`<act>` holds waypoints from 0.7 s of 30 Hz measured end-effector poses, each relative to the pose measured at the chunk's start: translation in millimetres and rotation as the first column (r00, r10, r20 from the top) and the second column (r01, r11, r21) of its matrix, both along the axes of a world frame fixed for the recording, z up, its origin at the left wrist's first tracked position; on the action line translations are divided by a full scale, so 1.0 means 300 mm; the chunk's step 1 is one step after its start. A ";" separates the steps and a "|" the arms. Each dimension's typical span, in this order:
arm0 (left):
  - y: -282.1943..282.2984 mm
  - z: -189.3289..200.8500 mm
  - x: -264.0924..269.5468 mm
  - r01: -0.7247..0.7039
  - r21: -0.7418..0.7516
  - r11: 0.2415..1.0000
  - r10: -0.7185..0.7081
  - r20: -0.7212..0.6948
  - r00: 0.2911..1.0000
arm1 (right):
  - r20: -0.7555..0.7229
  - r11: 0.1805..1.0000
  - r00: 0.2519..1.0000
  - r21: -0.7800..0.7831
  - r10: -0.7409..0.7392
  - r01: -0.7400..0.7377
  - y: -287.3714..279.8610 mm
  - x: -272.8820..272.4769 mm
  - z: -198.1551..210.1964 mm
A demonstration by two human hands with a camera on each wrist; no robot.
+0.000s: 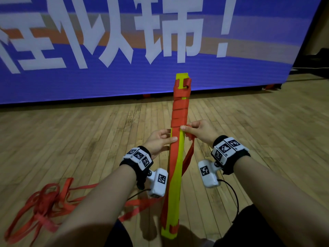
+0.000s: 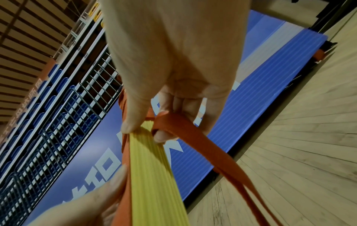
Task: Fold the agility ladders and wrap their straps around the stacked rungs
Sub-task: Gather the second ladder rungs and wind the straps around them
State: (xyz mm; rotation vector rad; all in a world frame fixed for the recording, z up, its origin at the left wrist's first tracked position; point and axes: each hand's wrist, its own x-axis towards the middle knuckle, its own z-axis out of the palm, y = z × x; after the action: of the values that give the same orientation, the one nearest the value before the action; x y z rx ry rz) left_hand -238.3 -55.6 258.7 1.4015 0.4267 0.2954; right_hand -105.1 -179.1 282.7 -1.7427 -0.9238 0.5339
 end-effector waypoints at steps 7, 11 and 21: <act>0.000 -0.011 -0.005 -0.077 0.062 0.995 0.078 -0.024 0.997 | -0.118 0.991 0.987 -0.058 0.112 -0.120 -0.004 0.011 -0.007; 0.006 -0.015 0.001 -0.131 0.101 0.986 0.136 -0.048 0.990 | -0.008 0.986 0.996 -0.146 0.084 -0.084 -0.009 0.020 -0.007; -0.009 -0.043 0.040 -0.284 0.214 0.935 0.310 -0.098 0.946 | 0.165 0.963 0.985 -0.268 0.058 -0.012 0.021 -0.001 -0.004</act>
State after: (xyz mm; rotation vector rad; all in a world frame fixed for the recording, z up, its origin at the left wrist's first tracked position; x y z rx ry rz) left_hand -226.3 -58.4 245.7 1.5550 0.7375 0.5063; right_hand -105.4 -172.9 281.6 -2.0432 -1.0430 0.5577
